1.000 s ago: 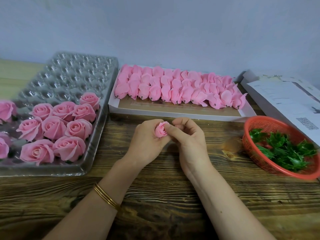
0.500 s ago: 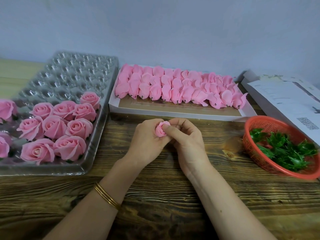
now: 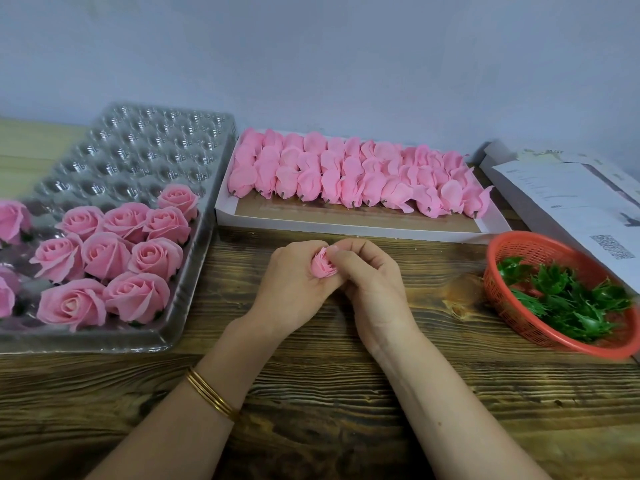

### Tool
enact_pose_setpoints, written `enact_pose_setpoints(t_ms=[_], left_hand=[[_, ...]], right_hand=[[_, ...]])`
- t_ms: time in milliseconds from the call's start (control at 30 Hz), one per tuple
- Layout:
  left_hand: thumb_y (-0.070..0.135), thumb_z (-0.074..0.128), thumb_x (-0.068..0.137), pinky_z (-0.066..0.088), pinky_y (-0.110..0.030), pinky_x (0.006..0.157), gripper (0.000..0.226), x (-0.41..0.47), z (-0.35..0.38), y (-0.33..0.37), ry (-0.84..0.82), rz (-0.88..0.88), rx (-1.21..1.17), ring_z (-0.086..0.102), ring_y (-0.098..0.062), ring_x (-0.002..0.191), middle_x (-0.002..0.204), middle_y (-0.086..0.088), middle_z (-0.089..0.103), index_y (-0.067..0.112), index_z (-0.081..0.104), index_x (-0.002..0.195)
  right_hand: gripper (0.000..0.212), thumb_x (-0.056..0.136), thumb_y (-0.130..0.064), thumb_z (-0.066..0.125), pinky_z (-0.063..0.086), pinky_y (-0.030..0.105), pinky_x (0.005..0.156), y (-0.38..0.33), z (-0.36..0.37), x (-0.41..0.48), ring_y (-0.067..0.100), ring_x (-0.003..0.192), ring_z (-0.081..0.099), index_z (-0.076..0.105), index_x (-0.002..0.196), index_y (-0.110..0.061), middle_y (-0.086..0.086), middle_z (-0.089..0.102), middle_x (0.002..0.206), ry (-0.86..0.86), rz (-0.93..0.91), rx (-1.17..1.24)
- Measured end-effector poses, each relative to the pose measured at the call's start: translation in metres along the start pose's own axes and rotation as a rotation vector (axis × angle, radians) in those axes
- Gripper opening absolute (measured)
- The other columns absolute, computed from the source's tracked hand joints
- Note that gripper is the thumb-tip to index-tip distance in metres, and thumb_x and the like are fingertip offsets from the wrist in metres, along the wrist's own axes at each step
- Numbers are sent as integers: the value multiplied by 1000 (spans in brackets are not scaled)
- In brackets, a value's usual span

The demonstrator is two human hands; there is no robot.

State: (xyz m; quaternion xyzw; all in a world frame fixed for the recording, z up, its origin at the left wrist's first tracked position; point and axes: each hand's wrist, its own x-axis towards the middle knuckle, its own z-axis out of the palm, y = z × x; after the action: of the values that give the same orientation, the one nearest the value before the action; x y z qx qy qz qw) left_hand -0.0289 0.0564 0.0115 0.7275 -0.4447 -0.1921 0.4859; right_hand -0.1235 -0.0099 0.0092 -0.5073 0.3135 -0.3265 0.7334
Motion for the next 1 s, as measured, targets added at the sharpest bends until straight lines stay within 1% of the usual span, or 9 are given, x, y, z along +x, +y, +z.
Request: enact_pose_setpoints(t_ms=[300, 500, 633, 700, 767, 800, 867, 900, 1000], left_hand=[[30, 72, 88, 56, -45, 72, 15, -2, 2, 2, 21, -3, -36, 68, -14, 75, 75, 3, 73, 15, 74, 84], [28, 73, 88, 49, -26, 57, 22, -1, 4, -2, 57, 9, -3, 61, -8, 63, 63, 8, 66, 23, 65, 68], [30, 71, 90, 50, -19, 59, 15, 1, 4, -3, 30, -14, -16, 64, -6, 69, 70, 8, 69, 21, 70, 78], [33, 70, 90, 52, -19, 61, 15, 1, 3, -3, 19, -16, -62, 65, -5, 70, 72, 9, 71, 21, 73, 81], [33, 70, 89, 48, -20, 57, 20, 2, 2, -2, 29, -17, -99, 61, -3, 62, 65, 12, 68, 25, 69, 71], [33, 71, 89, 48, -22, 56, 24, 3, 2, -2, 34, -25, -114, 59, -5, 60, 62, 10, 66, 25, 66, 67], [33, 71, 89, 49, -34, 60, 29, 4, 1, -2, 43, -53, -128, 59, -19, 61, 62, -3, 64, 18, 64, 65], [33, 71, 89, 50, -40, 64, 32, 5, 1, -2, 51, -61, -132, 61, -26, 65, 63, -8, 64, 12, 63, 66], [33, 70, 90, 51, -47, 73, 40, 6, 0, -3, 78, -88, -163, 61, -34, 72, 68, -19, 63, -1, 62, 71]], right_hand=[[24, 68, -24, 76, 51, 42, 82, -1, -1, -1, 25, 85, 64, 68, 84, -9, 15, 68, 86, 2, -4, -40], [25, 67, -24, 77, 52, 40, 85, -2, 0, -1, 24, 86, 65, 68, 85, -9, 15, 68, 87, -3, -11, -39], [29, 69, -25, 77, 54, 37, 80, -4, 0, -2, 23, 85, 66, 69, 89, -6, 14, 69, 87, -3, -22, -67], [25, 72, -26, 74, 55, 34, 74, -7, -1, -2, 21, 81, 67, 70, 88, -7, 12, 70, 85, -14, -33, -69], [21, 76, -27, 70, 56, 31, 69, -11, -2, -2, 19, 79, 67, 71, 87, -9, 10, 70, 83, -7, -46, -63], [20, 78, -26, 70, 56, 34, 72, -13, -4, -1, 20, 80, 67, 71, 88, -8, 11, 70, 84, 12, -59, -81], [9, 87, -19, 70, 54, 38, 81, -19, -10, 1, 19, 83, 65, 71, 88, -10, 10, 70, 85, 73, -112, -134], [4, 89, -14, 68, 52, 35, 81, -22, -13, 2, 16, 82, 64, 71, 87, -12, 7, 70, 84, 104, -144, -160], [11, 90, -6, 67, 51, 26, 76, -33, -26, 6, 11, 76, 63, 70, 86, -16, 0, 69, 78, 178, -225, -244]])
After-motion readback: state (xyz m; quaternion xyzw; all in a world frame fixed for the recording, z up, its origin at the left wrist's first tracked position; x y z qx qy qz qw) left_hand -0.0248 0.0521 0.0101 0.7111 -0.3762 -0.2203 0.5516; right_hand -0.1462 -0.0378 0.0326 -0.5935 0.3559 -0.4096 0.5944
